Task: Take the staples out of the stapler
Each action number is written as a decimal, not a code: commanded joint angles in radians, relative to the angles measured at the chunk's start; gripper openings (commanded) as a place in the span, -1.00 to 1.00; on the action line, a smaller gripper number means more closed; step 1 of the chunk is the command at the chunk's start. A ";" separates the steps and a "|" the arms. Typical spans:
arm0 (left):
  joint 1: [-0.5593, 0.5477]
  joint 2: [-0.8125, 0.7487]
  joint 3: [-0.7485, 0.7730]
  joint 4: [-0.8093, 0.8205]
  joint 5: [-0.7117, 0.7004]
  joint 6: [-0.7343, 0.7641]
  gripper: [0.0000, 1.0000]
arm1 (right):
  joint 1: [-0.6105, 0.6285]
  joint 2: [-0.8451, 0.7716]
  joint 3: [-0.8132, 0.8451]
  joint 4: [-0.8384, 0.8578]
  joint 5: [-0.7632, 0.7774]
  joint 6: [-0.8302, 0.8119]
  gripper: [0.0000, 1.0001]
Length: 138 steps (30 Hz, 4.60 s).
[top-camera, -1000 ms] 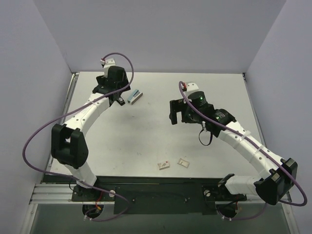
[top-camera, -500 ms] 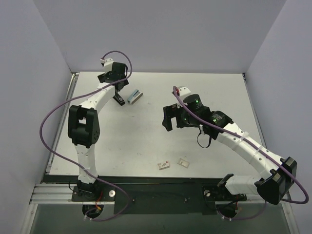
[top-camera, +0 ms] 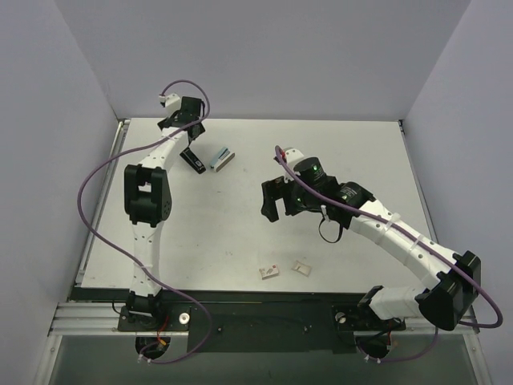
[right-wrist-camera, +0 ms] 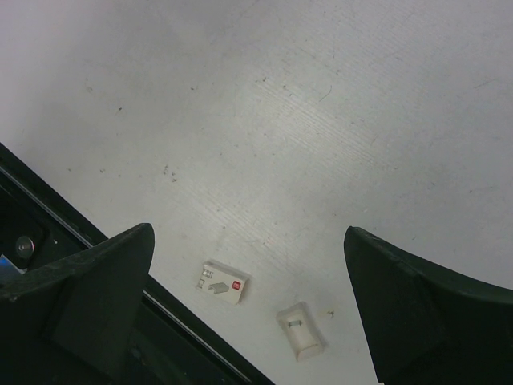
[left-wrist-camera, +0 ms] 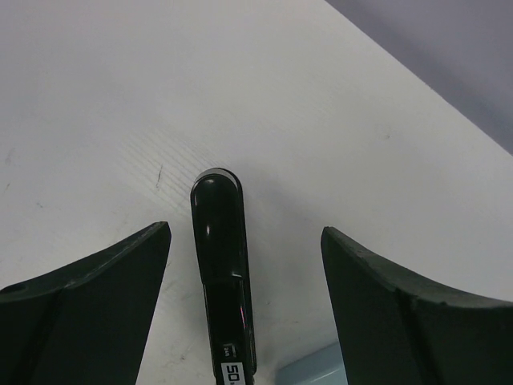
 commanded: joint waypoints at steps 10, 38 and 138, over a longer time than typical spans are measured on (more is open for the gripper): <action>0.012 0.096 0.136 -0.096 -0.018 -0.011 0.70 | 0.016 0.014 0.032 -0.024 -0.016 -0.007 1.00; 0.029 0.133 0.140 -0.094 0.012 -0.022 0.11 | 0.039 0.043 0.052 -0.044 -0.019 -0.016 1.00; -0.659 -0.727 -1.128 0.453 0.713 0.768 -0.44 | 0.062 -0.454 -0.263 -0.383 0.330 0.203 0.96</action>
